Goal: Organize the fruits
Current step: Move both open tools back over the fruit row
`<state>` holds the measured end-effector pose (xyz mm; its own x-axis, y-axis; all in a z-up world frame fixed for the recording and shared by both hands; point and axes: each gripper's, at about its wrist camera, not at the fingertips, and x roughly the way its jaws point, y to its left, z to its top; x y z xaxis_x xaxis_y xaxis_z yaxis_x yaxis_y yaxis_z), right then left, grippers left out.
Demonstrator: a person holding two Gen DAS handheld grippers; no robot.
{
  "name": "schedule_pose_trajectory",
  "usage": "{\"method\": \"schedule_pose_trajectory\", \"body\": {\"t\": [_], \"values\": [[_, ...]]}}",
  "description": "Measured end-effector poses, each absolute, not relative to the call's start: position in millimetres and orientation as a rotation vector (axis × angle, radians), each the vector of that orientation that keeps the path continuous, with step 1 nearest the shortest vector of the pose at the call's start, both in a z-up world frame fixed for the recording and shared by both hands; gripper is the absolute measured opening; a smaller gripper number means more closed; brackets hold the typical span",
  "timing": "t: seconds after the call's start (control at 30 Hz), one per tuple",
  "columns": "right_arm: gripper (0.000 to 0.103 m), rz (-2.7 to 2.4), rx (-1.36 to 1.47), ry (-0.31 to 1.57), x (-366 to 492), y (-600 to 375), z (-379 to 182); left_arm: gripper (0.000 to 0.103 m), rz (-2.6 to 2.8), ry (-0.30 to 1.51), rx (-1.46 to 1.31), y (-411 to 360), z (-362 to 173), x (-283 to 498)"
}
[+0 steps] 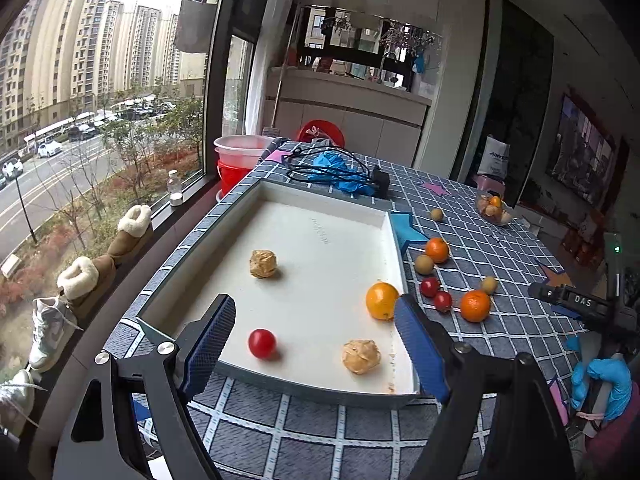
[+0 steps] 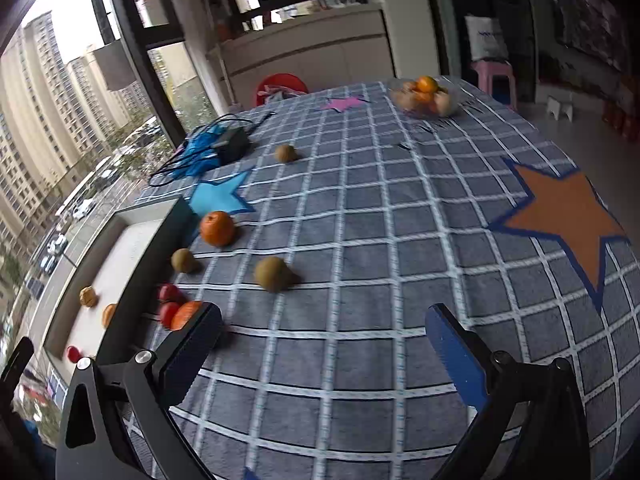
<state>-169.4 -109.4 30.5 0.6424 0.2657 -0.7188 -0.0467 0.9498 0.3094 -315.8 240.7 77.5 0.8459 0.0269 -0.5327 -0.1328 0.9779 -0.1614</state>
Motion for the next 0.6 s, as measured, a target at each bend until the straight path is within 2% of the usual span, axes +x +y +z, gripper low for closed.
{"method": "schedule_pose_trajectory", "body": {"t": [0.23,0.6], "values": [[0.102,0.116,0.290,0.896,-164,-145,15,0.085,0.002,0.578,-0.135,192,87,-315],[0.103,0.172,0.274,0.859,-172,-157,12,0.085,-0.120,0.624,-0.024,82,60,-299]]}}
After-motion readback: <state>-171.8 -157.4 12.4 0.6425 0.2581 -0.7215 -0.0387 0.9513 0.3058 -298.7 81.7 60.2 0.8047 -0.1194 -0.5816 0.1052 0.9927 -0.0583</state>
